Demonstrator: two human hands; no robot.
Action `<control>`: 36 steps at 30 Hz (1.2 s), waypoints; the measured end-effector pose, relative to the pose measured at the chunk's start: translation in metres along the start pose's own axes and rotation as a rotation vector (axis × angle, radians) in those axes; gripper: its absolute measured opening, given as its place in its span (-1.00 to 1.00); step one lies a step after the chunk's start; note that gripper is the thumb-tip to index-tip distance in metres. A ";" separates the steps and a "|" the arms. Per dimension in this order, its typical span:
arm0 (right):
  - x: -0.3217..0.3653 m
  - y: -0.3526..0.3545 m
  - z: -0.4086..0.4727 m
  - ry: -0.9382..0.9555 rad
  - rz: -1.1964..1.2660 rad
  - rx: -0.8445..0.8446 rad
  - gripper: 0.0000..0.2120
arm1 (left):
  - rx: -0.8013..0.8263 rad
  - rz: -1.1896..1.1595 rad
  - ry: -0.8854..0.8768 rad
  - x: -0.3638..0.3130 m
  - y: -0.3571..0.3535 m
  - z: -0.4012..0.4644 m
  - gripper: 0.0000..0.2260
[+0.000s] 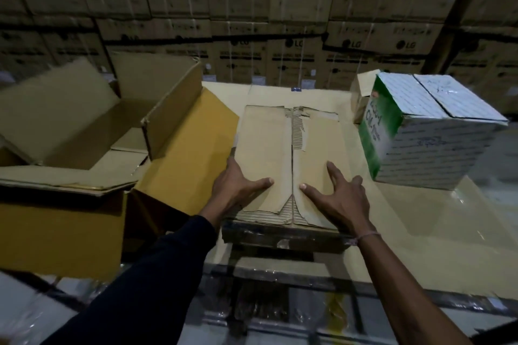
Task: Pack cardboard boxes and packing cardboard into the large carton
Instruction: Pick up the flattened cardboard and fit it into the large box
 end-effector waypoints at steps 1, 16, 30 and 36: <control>0.010 0.006 0.003 0.005 0.003 -0.020 0.10 | -0.011 0.000 -0.011 -0.005 0.009 0.006 0.06; 0.172 0.098 0.005 -0.002 0.044 -0.385 0.02 | -0.050 -0.100 -0.370 -0.084 0.166 0.097 -0.07; 0.343 0.141 0.003 0.129 0.032 -0.650 -0.02 | -0.156 -0.360 -0.572 -0.085 0.322 0.158 0.02; 0.420 0.133 0.015 0.312 0.151 -0.666 0.01 | -0.283 -0.419 -0.608 -0.062 0.386 0.186 0.11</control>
Point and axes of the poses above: each hand's wrist, its own z-axis towards the middle knuckle, its own y-axis out of the back of the hand, x = y × z, the point moved 6 cm from there along z, towards the middle knuckle, and after that the axes turned 6 degrees about -x, right-handed, at the moved point
